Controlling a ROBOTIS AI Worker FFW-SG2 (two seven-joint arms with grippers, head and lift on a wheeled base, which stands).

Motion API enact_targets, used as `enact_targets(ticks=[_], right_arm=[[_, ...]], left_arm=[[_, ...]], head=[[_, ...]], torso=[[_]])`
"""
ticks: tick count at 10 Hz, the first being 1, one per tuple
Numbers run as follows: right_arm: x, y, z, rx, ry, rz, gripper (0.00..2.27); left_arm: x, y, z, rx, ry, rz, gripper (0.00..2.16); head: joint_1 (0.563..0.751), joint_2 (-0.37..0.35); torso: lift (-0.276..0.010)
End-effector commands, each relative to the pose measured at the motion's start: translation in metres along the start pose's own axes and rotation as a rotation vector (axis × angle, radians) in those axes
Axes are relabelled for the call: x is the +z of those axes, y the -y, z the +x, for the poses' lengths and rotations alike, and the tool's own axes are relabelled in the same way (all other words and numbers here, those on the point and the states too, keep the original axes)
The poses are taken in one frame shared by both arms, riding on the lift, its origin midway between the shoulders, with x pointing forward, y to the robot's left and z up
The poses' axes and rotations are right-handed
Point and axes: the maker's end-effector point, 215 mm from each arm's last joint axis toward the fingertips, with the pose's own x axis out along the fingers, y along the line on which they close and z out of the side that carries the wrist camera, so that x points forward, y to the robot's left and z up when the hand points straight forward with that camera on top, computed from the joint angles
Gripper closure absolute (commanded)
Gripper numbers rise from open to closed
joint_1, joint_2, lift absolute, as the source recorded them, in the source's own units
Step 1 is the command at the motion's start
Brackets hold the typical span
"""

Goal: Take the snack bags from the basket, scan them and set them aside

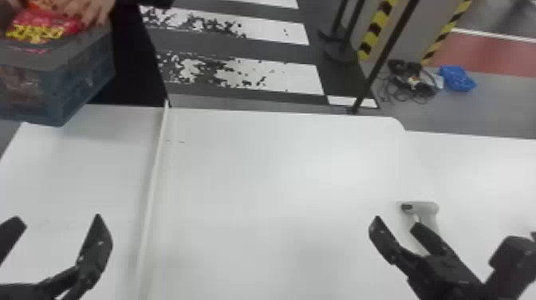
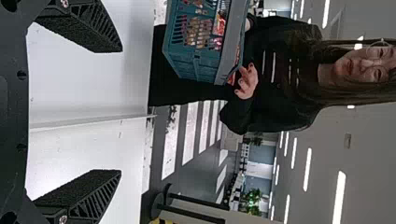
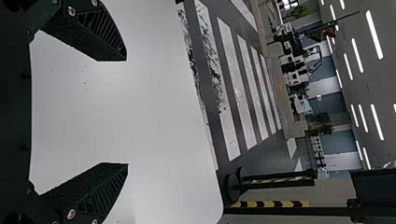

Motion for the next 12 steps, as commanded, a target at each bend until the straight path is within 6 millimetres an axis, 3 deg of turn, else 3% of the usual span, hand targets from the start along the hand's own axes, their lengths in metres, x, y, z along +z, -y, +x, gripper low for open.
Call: enact_targets(ticks=[1,4,12], right_arm=[[0.002,0.001,0.0,-0.002,0.007,-0.002,0.12],[0.014,0.003,-0.002,-0.008,0.047,-0.017,0.12],[0.021,0.003,-0.002,-0.004,0.071,-0.023,0.12]], left_arm=[[0.0,0.0,0.0,0.0,0.001,0.002,0.08],[0.0,0.002,0.0,-0.006,0.001,0.003,0.08],[0.004,0.007,-0.001,-0.019,0.006,0.003,0.09]], head=[[0.695,-0.187],[0.695,-0.194],[0.695,-0.213]], torso=[[-0.075],[-0.075],[-0.075]])
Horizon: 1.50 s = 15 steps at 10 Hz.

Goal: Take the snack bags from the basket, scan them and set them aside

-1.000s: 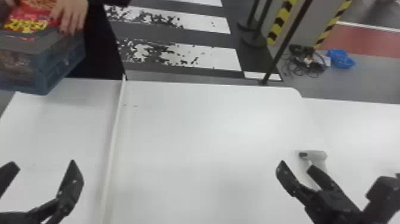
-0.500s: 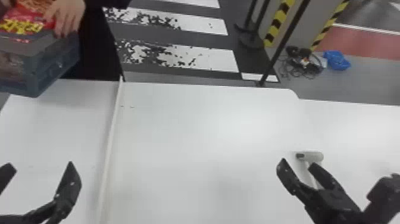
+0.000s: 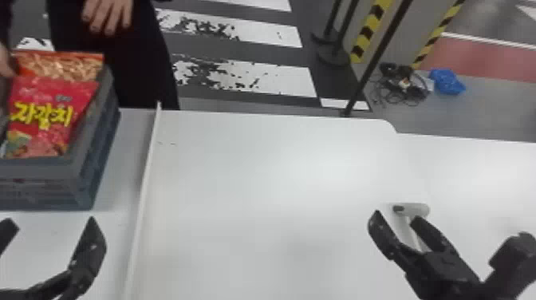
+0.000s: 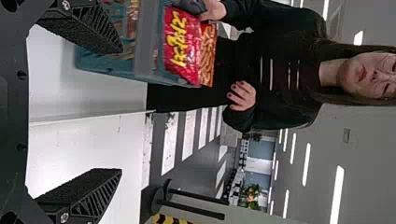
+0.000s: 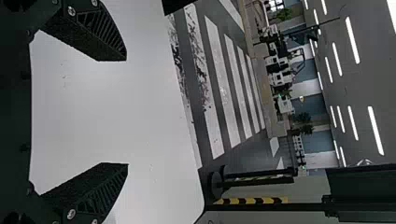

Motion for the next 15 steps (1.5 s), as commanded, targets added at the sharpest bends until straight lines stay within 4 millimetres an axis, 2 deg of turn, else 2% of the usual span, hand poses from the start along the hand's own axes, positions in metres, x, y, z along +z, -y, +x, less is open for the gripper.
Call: enact_targets(ticks=[1,4,6,10,11,12,15], right_arm=[[0.001,-0.001,0.0,0.005,0.004,0.001,0.12],[0.002,-0.003,0.0,0.018,0.005,0.003,0.12],[0.004,-0.005,-0.001,0.026,0.014,0.001,0.12],[0.008,-0.01,0.001,0.051,0.017,-0.014,0.12],[0.009,-0.013,0.002,0.06,0.018,-0.015,0.12],[0.009,-0.015,0.004,0.067,0.017,-0.015,0.12],[0.008,-0.016,0.005,0.075,0.012,-0.022,0.12]], left_arm=[[0.0,0.0,0.0,0.001,-0.001,0.0,0.09],[-0.001,-0.013,0.001,0.027,0.0,0.01,0.09],[0.01,-0.021,0.012,0.04,0.029,0.011,0.09],[0.018,-0.049,0.051,0.09,0.004,0.03,0.09],[0.012,-0.058,0.064,0.104,-0.034,0.035,0.09],[0.015,-0.064,0.078,0.113,-0.035,0.027,0.09],[0.007,-0.076,0.119,0.127,-0.11,0.031,0.09]], head=[[0.695,-0.212],[0.695,-0.205],[0.695,-0.178],[0.695,-0.128],[0.695,-0.111],[0.695,-0.09],[0.695,-0.055]], torso=[[-0.075],[-0.075],[-0.075],[-0.075],[-0.075],[-0.075],[-0.075]])
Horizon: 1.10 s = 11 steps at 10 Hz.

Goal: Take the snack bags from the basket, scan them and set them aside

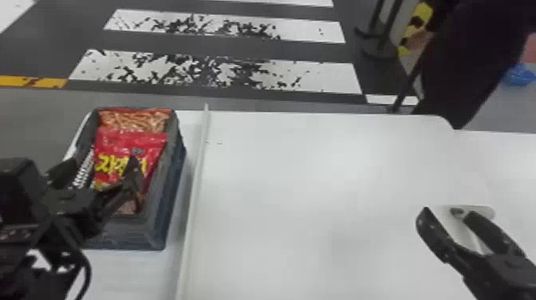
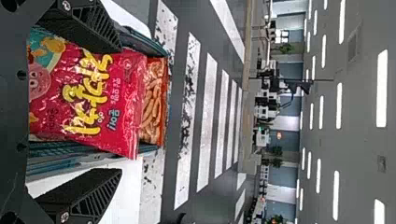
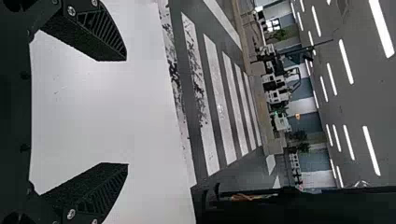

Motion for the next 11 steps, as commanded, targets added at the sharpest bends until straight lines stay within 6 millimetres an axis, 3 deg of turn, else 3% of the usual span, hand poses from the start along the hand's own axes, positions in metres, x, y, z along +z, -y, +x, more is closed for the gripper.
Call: enact_targets(ticks=[1,4,9,11], right_arm=[[0.0,0.0,0.0,0.003,-0.003,-0.004,0.12],[-0.001,-0.002,0.001,0.015,-0.01,-0.011,0.12],[0.0,-0.001,0.0,0.018,-0.013,-0.023,0.12],[0.0,-0.002,-0.001,0.02,-0.014,-0.026,0.12]], left_arm=[[-0.005,-0.003,0.021,0.004,-0.051,0.002,0.09],[-0.021,-0.011,0.053,0.013,-0.149,-0.007,0.08],[-0.03,-0.012,0.074,0.004,-0.173,-0.021,0.08],[-0.033,-0.019,0.091,0.009,-0.187,-0.029,0.08]], head=[[0.695,-0.049],[0.695,-0.035],[0.695,-0.026],[0.695,-0.022]], torso=[[-0.075],[-0.075],[-0.075],[-0.075]])
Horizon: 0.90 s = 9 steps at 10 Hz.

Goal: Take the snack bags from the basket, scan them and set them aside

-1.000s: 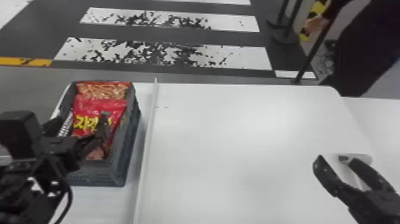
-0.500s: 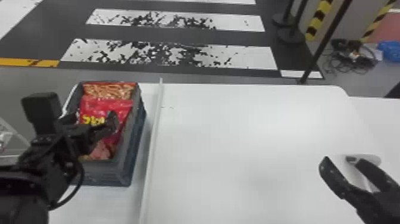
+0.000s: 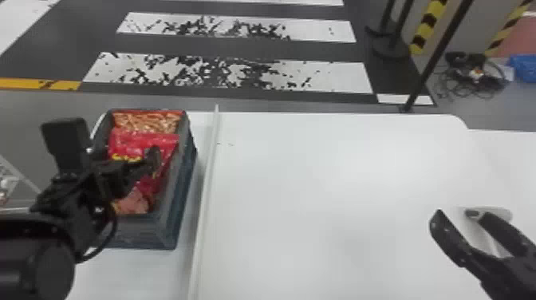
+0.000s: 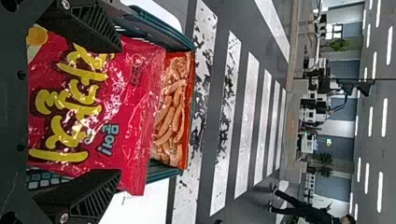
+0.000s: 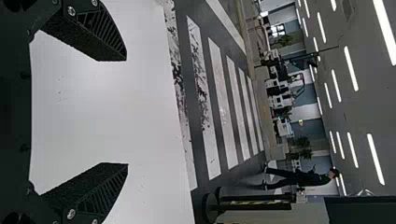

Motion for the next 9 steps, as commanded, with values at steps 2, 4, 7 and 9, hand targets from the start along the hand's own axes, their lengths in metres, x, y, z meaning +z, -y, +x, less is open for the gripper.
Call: enact_targets(ticks=[2,4,7,9], right_arm=[[0.003,-0.001,-0.002,0.005,0.003,-0.006,0.12],[0.004,0.0,-0.004,0.006,0.003,-0.009,0.12],[0.003,-0.005,-0.003,0.027,0.0,-0.005,0.12],[0.004,-0.005,-0.003,0.032,0.002,0.001,0.12]], left_arm=[[0.008,0.003,0.025,-0.028,-0.018,-0.031,0.08],[0.005,0.011,0.038,-0.064,-0.038,-0.054,0.08],[-0.032,0.014,0.043,-0.085,-0.138,-0.063,0.09],[-0.054,0.009,0.039,-0.101,-0.194,-0.083,1.17]], head=[[0.695,-0.011],[0.695,-0.017],[0.695,-0.03],[0.695,-0.033]], torso=[[-0.075],[-0.075],[-0.075],[-0.075]])
